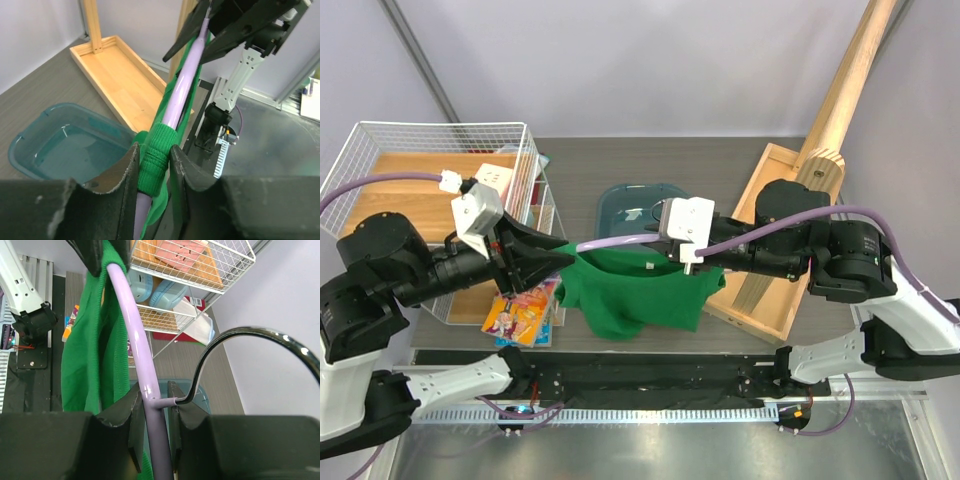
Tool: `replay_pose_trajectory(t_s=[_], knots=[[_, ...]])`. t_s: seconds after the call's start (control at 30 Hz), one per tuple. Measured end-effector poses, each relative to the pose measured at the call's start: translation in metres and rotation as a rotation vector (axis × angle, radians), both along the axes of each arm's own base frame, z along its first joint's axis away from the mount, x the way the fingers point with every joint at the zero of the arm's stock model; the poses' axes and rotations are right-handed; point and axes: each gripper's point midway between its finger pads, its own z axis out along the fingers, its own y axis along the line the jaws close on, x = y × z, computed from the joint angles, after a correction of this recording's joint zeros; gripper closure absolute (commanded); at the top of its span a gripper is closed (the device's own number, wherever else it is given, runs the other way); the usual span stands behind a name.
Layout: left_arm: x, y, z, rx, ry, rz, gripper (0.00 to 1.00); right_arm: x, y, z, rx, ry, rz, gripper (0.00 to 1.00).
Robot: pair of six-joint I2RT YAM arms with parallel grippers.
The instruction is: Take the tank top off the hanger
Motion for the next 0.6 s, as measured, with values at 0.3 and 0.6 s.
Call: replay_pose_trajectory(t_s=[0.3, 0.6], knots=[[-0.0086, 0.0079, 0.0028, -0.021, -0.012, -0.011, 0.50, -0.0033, 0.0003, -0.0017, -0.002, 0.010, 0.014, 0.99], [-0.0066, 0.0089, 0.0003, -0.027, -0.006, 0.005, 0.73, -0.0031, 0.0003, -0.0039, -0.009, 0.013, 0.013, 0.99]])
